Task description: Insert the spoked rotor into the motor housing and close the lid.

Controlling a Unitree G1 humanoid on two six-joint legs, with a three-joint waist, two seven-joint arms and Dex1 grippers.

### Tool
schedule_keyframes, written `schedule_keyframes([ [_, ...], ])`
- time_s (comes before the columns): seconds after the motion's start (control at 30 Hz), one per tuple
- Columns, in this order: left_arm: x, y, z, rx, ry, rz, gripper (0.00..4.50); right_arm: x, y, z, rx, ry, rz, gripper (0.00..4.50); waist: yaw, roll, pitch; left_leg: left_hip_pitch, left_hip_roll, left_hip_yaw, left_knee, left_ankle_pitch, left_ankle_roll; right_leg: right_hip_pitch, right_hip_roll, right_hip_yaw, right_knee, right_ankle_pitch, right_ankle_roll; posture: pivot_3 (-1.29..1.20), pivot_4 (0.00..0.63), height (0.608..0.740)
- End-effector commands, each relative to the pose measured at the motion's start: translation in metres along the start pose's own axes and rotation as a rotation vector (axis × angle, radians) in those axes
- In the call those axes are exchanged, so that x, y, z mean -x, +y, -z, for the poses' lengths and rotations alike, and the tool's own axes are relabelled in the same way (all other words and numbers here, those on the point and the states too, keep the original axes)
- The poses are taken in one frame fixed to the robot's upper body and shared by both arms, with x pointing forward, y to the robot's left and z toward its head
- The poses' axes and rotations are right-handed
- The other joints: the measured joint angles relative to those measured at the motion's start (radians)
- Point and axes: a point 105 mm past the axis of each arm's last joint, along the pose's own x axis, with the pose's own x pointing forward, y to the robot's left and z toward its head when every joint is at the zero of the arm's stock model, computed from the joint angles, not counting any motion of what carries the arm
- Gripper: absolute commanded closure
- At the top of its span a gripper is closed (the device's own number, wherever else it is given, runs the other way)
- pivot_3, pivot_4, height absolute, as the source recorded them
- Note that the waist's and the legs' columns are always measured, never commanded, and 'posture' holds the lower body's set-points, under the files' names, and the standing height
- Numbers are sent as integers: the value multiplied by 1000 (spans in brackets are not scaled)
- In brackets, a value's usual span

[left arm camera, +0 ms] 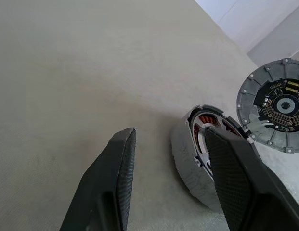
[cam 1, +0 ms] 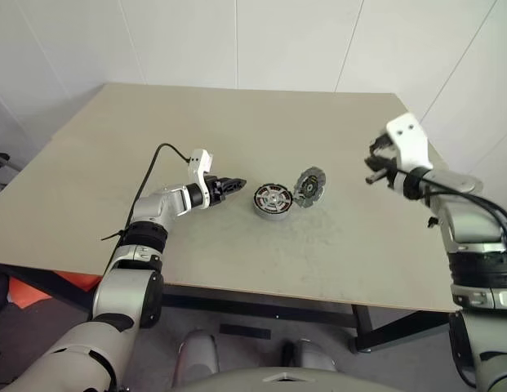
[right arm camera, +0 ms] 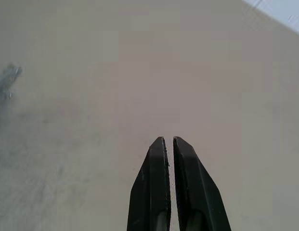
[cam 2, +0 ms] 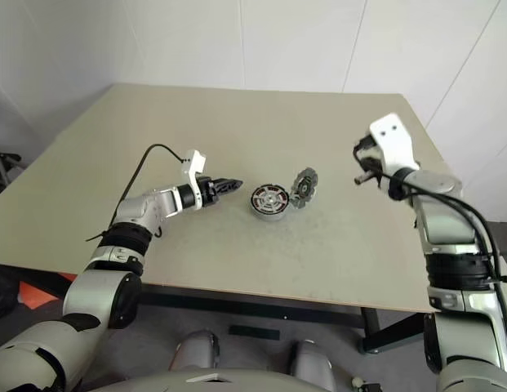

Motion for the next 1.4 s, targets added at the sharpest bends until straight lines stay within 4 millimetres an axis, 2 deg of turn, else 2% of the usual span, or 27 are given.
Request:
schedule_keyframes([
  [0.03,-2,-8,-18,-52,-31,26,2077,-6,20,6,-2,-2,-30,4119,-2,0,0,0,0,0,0,0,1,0,0,0,0,0,0,0,0,740],
  [0.1,-2,-8,-18,-54,-29,28,2077,-10,30,13,-18,10,-43,4119,-2,0,0,1,0,0,0,-1,2,0,0,0,0,0,0,0,0,740],
  [0.27,-1,-7,-18,-57,-27,29,2077,-13,51,-9,-44,-63,-103,4119,-1,1,0,1,0,0,0,-1,3,0,0,0,0,0,0,0,0,740],
  [0.43,-1,-6,-19,-53,-31,18,2077,-8,74,-41,-57,-158,-213,4119,-1,1,0,1,0,0,-1,-2,3,0,0,0,0,0,0,0,0,740],
  [0.6,3,0,-22,-51,-47,-11,2077,-2,94,-52,-28,-179,-301,4119,0,1,0,1,0,0,-1,-1,3,0,0,0,0,0,0,0,0,740],
  [1.03,15,17,-43,-55,-105,-88,2077,-20,135,-54,-99,-176,-394,4119,-1,1,0,2,0,0,-3,1,-1,0,0,0,0,0,0,0,0,740],
  [1.2,15,17,-44,-56,-110,-91,2077,-35,138,-35,-119,-113,-375,4119,0,1,0,2,0,0,-3,1,-2,0,0,0,0,0,0,0,0,740],
  [1.4,15,17,-45,-53,-120,-94,2077,-42,144,-9,-165,-47,-382,4119,-1,1,0,2,0,0,-3,1,-2,1,0,0,0,0,0,0,0,740],
])
